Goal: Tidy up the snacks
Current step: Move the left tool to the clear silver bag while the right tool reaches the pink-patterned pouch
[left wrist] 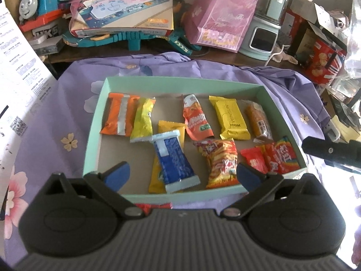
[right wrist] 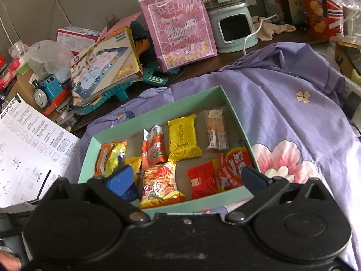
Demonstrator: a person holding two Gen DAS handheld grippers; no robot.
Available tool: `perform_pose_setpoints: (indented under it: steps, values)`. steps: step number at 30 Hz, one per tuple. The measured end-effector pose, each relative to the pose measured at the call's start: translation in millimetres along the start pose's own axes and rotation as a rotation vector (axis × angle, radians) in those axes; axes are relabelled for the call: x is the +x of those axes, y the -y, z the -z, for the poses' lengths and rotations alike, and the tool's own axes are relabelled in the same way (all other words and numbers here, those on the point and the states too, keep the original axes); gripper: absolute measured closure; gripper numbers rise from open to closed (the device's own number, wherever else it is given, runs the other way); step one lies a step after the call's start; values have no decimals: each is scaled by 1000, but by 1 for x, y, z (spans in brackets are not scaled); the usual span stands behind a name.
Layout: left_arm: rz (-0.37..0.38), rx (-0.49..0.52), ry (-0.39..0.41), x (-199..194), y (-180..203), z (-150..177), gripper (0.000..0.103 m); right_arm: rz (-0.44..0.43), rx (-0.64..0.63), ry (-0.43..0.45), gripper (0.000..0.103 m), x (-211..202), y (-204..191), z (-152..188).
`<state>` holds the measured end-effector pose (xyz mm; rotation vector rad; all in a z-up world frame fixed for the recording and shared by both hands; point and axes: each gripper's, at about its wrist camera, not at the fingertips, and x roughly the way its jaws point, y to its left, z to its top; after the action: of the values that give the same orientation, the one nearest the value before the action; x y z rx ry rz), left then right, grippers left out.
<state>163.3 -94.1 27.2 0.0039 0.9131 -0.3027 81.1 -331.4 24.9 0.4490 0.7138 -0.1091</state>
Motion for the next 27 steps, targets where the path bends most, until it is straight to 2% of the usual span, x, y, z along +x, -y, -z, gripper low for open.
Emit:
perform_pose_setpoints:
  steps: [9,18,23,27]
  values:
    - [-36,-31,-8,-22,-33,35,0,-10,5,-18,0,-27,-7,32]
    - [-135,-97,-56,-23,-94,78,0,-46,-21,-135,0,-7,-34,75]
    - [-213,-88,-59,-17,-117,89,0,-82,-48,-205,0,8,-56,88]
    - [-233,-94,-76,-8,-133,93,0,-96,-83,-239,0,18,-75,95]
